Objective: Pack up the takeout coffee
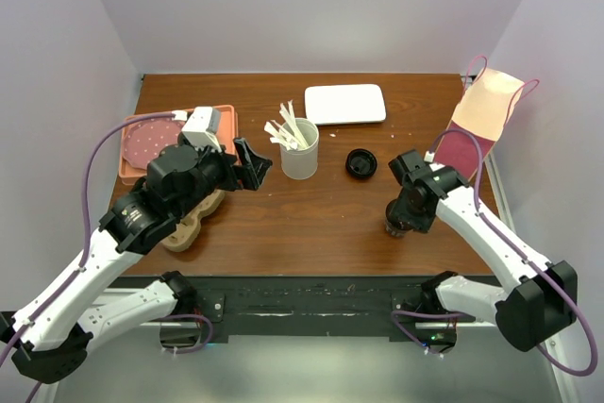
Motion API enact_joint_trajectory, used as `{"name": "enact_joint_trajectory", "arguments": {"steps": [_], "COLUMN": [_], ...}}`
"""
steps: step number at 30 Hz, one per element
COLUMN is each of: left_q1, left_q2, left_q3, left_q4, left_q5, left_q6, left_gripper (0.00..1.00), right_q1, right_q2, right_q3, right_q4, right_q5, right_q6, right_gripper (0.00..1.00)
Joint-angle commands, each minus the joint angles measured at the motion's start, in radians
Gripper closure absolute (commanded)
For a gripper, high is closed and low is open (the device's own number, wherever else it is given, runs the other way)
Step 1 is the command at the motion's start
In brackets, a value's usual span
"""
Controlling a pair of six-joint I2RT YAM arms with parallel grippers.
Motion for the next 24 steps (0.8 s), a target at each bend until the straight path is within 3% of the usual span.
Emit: {"name": "enact_joint_trajectory", "arguments": {"steps": [1,5,10,20,24], "left_q1": [-0.004,-0.004,-0.003,-0.003,-0.003], "left_q2": [-0.003,0.003,0.005,-0.023,-0.028], "left_q3": [0.0,0.003,0.0,-0.041,-0.052], "left_q4": [0.044,0.046,0.044,0.053,0.05], "left_q5": [-0.009,-0.008,-0.011,-0.029,-0.035], "left_q6": [-0.001,0.003,0.004,0.024,0.027], "left_gripper": [0.01,0.01,0.01,0.01,0.01], "right_q1": [-0.005,-0.003,-0.005,-0.003,0.001], "right_q2": [-0.009,0.008,0.009,0.003,0.023], "right_q3": [-0.027,-0.035,-0.059,-0.082,-0.055], "right_q4": [0.053,0.052,0.082,0.177,0.25], "right_q5": [0.047,0.059,0.074,0.004,-0.096], "right_q6": [0.046,0.051,0.057,-0.035,-0.09], "right_gripper": [0.5,0.48,0.53,0.76,0.84]}}
